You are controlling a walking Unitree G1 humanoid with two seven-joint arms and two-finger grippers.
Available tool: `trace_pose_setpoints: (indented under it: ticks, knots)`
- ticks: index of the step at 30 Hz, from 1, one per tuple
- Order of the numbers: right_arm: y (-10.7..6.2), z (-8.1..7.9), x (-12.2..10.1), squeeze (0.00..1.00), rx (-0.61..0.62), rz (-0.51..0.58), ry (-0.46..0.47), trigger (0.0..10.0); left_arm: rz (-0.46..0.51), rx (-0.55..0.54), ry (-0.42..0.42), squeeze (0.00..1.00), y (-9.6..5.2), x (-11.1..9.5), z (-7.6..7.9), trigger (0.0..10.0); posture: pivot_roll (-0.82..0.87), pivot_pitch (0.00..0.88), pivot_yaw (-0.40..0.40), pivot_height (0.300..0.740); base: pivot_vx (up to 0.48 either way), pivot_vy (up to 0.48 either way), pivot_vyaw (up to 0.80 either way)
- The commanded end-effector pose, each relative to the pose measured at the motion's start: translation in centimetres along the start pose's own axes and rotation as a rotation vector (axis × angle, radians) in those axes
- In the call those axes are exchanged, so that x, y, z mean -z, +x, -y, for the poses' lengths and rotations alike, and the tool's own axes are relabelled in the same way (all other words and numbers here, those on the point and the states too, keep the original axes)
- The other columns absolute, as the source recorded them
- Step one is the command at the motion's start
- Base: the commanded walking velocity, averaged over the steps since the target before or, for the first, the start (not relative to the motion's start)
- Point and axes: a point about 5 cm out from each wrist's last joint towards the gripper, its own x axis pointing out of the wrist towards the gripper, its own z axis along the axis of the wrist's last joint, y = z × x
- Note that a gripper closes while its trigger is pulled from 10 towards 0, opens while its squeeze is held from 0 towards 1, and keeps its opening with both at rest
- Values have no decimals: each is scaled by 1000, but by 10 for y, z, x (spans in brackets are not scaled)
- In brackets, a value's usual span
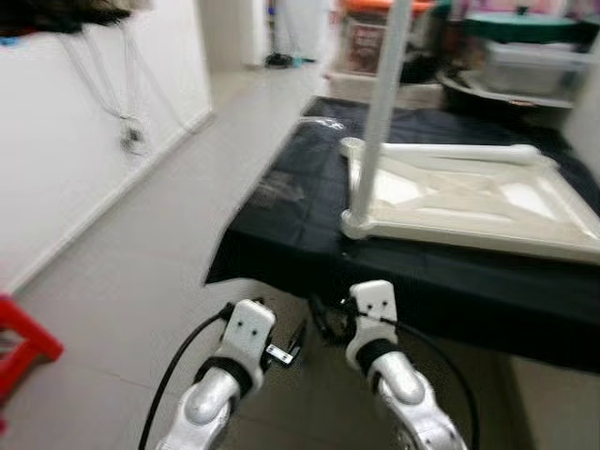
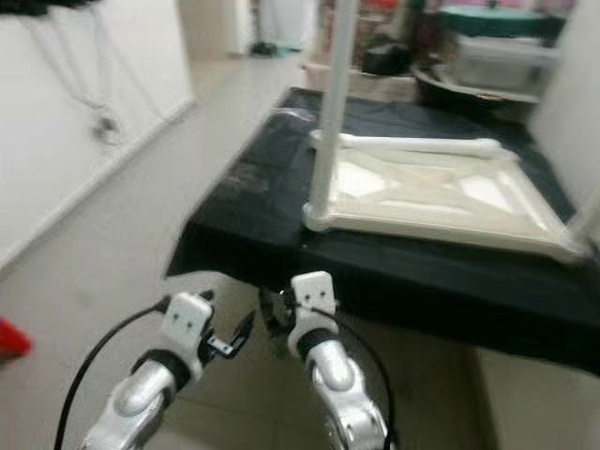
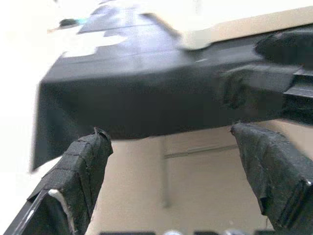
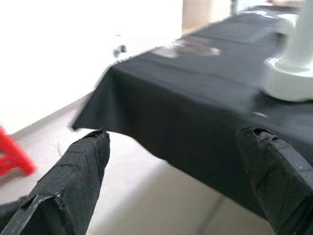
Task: Building children table
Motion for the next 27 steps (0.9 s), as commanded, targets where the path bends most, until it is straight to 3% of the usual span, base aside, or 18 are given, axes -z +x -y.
trace_pose_setpoints:
  ticks: [1,5,27]
  knots:
    - [-2,1,4,0,7,-17,-6,10000,7,-4,11,0,0,-1,0,10000,31,0,-24,740,0,0,456]
    - [-1,6,4,0,39,-24,37,10000,25,-18,3,0,0,-3,-2,10000,30,0,-28,740,321,0,114]
    - [0,3,1,0,4,-11,46,10000,19,-16,7,0,0,-2,-2,10000,35,0,-28,740,453,0,0]
